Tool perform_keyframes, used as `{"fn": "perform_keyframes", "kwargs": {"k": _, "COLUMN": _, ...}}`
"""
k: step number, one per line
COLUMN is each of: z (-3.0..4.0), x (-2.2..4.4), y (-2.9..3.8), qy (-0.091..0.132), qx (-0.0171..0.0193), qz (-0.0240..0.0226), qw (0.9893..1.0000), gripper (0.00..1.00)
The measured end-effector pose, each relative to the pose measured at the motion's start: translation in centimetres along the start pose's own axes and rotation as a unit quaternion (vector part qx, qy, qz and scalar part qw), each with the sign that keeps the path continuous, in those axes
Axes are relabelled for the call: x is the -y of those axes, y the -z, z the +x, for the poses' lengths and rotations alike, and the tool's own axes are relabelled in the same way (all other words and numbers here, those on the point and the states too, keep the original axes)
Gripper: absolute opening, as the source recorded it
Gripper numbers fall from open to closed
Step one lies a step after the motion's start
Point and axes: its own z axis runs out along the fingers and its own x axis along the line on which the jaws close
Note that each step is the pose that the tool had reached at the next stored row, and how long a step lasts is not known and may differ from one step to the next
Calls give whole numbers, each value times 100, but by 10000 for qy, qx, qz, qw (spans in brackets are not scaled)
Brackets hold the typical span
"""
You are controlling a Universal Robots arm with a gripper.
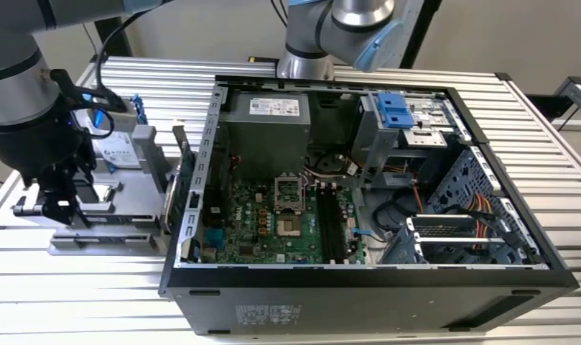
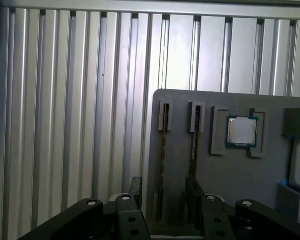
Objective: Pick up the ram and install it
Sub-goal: 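Pick up the ram and move it above insertion slot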
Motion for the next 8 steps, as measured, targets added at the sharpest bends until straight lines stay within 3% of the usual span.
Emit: {"fn": "perform_keyframes", "kwargs": {"k": 8, "z": -2, "x": 5, "y": -61, "qy": -8, "qx": -1, "qz": -1, "qw": 10000, "gripper": 100}}
